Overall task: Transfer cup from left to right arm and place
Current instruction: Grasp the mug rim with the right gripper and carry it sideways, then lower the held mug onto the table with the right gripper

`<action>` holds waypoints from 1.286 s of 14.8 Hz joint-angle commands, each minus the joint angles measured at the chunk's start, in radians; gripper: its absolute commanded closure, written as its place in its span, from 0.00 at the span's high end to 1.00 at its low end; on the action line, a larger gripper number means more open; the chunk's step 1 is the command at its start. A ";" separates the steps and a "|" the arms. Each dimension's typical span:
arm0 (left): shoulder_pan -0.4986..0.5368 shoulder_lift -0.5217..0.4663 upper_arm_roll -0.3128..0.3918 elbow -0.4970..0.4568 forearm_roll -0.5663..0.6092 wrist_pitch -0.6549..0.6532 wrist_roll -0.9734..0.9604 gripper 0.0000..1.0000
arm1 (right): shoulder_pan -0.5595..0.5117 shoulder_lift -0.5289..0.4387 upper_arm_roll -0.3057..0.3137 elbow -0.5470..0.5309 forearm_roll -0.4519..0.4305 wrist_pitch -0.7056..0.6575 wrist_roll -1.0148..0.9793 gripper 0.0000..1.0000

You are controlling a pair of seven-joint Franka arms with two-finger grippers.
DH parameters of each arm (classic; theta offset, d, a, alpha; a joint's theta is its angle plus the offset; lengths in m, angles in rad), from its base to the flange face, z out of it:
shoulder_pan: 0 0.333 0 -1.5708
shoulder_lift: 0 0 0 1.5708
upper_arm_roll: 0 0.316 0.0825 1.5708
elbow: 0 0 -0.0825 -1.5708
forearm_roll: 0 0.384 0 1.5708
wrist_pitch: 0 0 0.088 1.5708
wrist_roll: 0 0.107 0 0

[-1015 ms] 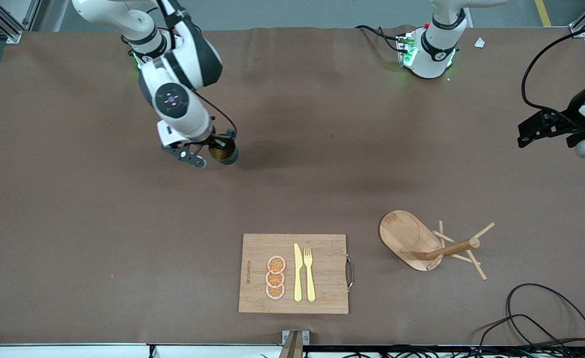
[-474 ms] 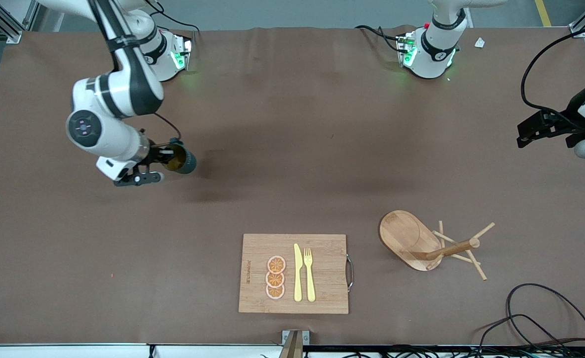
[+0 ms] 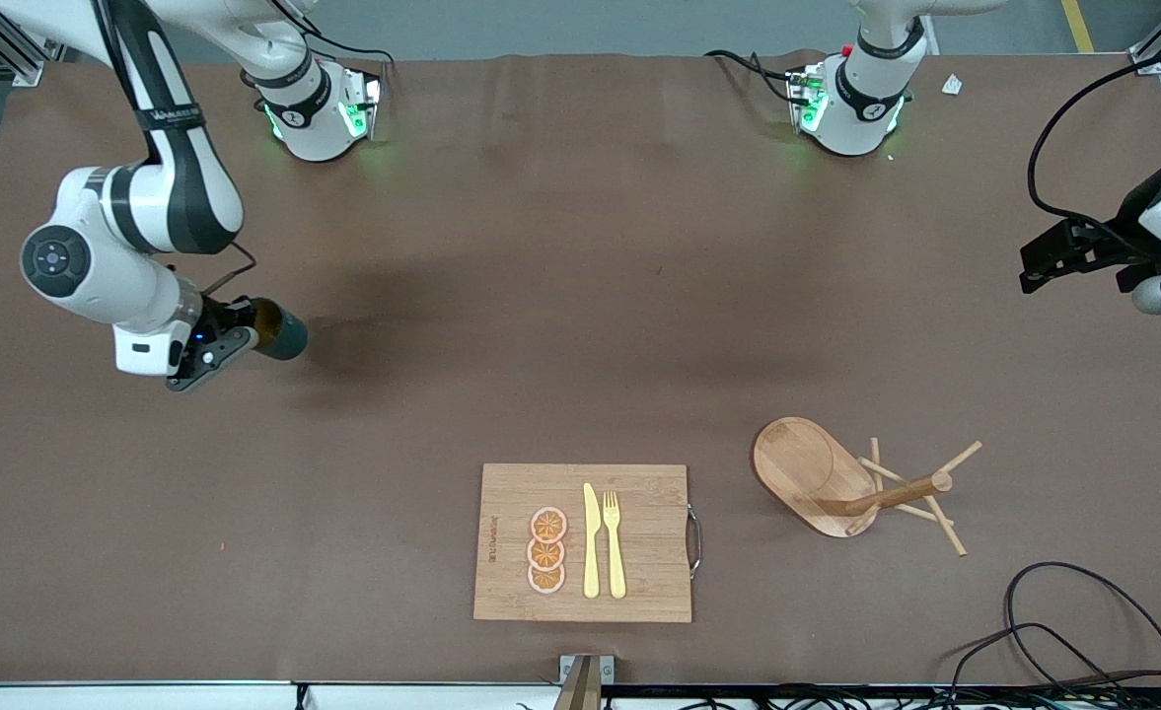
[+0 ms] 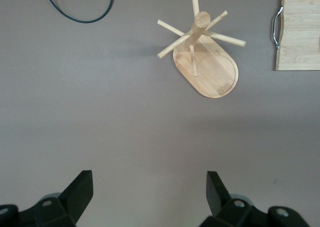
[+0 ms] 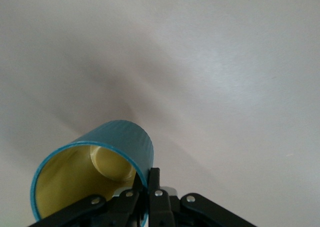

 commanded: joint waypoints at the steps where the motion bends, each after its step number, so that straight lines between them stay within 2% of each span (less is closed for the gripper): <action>1: 0.004 -0.010 0.001 -0.007 -0.017 0.002 -0.005 1.00 | -0.025 -0.008 0.020 -0.022 -0.059 0.052 -0.153 0.00; 5: 0.000 -0.010 0.001 -0.005 -0.017 0.002 -0.010 1.00 | -0.098 0.050 0.022 -0.019 -0.064 0.147 -0.522 0.00; 8: 0.000 -0.010 0.001 -0.005 -0.017 0.002 -0.013 1.00 | -0.108 0.072 0.025 -0.024 -0.061 0.147 -0.632 0.00; 12: 0.001 -0.010 -0.002 -0.005 -0.021 0.001 -0.071 1.00 | -0.106 0.072 0.028 -0.074 -0.054 0.222 -0.646 0.00; 19: 0.009 -0.010 -0.003 -0.007 -0.041 0.001 -0.059 1.00 | -0.102 0.088 0.028 -0.119 -0.051 0.334 -0.646 0.01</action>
